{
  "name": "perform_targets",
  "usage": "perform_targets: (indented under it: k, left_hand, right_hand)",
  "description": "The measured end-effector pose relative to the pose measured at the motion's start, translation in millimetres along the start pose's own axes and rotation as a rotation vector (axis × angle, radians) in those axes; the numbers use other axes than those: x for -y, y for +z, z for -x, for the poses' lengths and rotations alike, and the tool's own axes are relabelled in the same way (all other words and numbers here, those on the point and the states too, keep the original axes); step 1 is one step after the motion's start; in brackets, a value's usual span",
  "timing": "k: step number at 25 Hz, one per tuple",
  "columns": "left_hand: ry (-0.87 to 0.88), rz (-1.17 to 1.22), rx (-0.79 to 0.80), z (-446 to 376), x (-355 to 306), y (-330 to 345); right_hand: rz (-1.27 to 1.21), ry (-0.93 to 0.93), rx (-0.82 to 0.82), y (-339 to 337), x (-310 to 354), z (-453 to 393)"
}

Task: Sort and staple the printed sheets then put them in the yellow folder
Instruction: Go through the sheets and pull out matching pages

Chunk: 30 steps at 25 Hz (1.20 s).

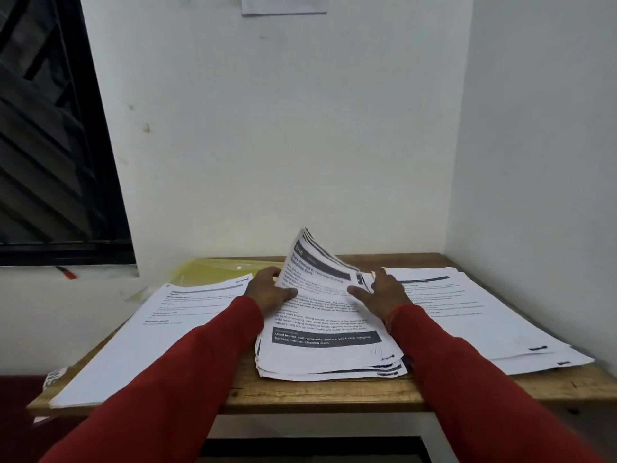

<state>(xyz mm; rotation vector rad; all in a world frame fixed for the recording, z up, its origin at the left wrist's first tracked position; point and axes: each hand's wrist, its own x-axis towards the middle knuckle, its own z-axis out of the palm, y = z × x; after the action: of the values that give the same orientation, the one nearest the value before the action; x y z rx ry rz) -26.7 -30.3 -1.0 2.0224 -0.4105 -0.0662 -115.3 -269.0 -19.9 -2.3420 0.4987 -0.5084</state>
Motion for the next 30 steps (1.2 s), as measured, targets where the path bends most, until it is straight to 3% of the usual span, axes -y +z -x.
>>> perform_targets:
  k: [3, 6, 9, 12, 19, 25, 30]
  left_hand:
    - [0.216, 0.212, -0.123, 17, -17, -13]
    - [0.424, 0.267, -0.285, 40, -45, -30]
    - [0.594, 0.264, -0.345, 56, -72, -40]
    - [0.688, 0.312, -0.364, 64, -88, -46]
    - [0.580, 0.281, -0.150, 73, -29, -17]
    - [0.557, 0.281, -0.193, 41, -42, -33]
    - [0.387, 0.430, -0.122, 3, -22, -35]
  right_hand:
    - [-0.655, 0.025, 0.071, -14, 17, 11]
    - [-0.979, -0.061, 0.091, -35, 46, 23]
    - [-0.971, -0.279, -0.104, -69, 84, 34]
    - [-0.928, -0.419, -0.191, -95, 105, 48]
    - [-0.855, -0.298, -0.059, -53, 52, 75]
    - [-0.860, -0.337, 0.021, -68, 69, 42]
    - [-0.850, -0.304, 0.033, -41, 66, 8]
